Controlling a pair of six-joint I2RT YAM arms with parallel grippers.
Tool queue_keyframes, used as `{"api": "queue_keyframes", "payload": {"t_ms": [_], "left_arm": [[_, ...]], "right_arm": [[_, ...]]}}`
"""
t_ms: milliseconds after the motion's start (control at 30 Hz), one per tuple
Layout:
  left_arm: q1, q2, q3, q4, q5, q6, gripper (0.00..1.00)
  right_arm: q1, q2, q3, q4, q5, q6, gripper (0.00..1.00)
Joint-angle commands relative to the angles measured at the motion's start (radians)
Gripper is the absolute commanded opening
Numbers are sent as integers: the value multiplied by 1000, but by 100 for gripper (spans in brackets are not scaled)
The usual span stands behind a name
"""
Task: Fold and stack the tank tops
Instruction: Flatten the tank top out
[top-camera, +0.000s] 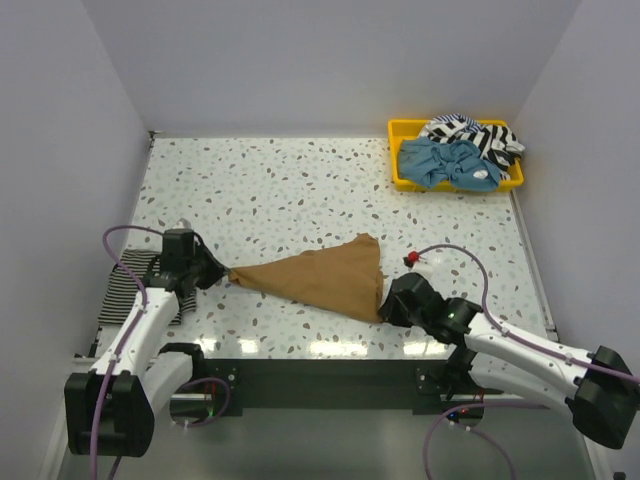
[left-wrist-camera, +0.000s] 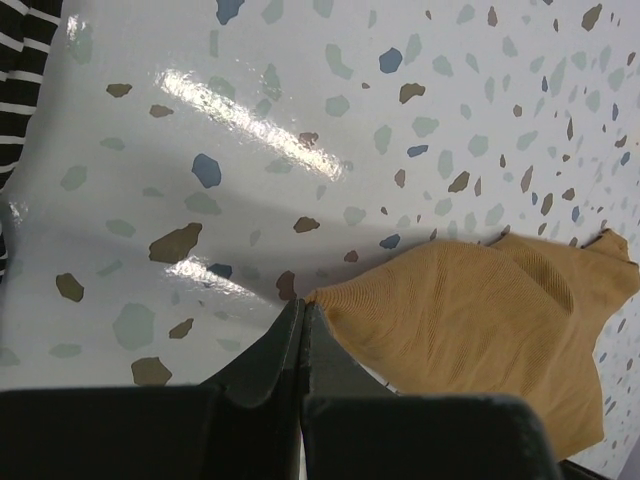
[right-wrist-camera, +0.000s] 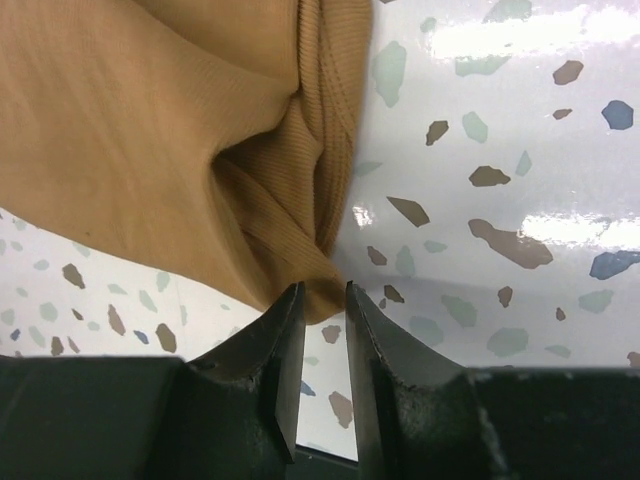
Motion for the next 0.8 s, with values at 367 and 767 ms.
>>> {"api": "queue_keyframes", "payload": {"t_ms": [367, 767], "left_arm": [[11, 208, 154, 91, -66, -22, 0], [11, 326, 232, 123, -85, -36, 0]], "right_arm": [[45, -11, -59, 146, 17, -58, 40], [64, 124, -33, 259, -27, -156, 41]]}}
